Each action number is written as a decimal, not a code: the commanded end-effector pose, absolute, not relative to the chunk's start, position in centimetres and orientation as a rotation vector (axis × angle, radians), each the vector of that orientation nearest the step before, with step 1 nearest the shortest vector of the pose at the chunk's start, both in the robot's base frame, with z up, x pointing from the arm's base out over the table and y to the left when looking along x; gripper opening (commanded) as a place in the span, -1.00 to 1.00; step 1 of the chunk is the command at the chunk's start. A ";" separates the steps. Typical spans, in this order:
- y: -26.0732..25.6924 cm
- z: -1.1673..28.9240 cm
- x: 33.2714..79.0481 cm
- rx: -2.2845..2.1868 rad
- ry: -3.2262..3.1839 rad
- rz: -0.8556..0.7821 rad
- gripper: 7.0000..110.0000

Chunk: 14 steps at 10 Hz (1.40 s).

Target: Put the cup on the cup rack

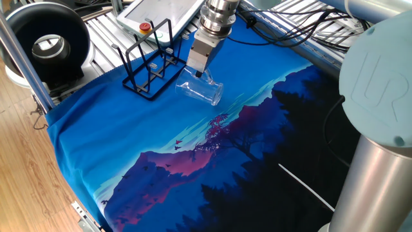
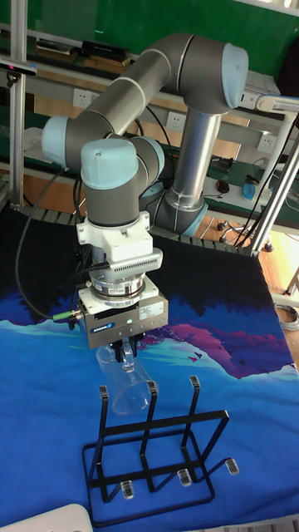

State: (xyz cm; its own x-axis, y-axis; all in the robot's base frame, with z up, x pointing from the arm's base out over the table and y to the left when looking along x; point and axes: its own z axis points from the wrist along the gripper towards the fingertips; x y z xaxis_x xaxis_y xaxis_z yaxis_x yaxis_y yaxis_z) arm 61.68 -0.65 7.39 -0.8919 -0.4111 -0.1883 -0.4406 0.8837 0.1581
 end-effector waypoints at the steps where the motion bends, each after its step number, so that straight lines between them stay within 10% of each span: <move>1: -1.0 7.6 61.5 -0.657 2.874 0.319 -0.71; 14: -0.4 6.8 61.2 -0.670 2.744 0.404 -0.71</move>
State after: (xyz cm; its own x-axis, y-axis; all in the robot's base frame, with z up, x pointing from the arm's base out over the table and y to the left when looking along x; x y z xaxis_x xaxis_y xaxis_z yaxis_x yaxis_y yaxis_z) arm 60.90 -0.48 7.16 -0.8589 -0.4088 -0.3085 -0.4767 0.8584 0.1896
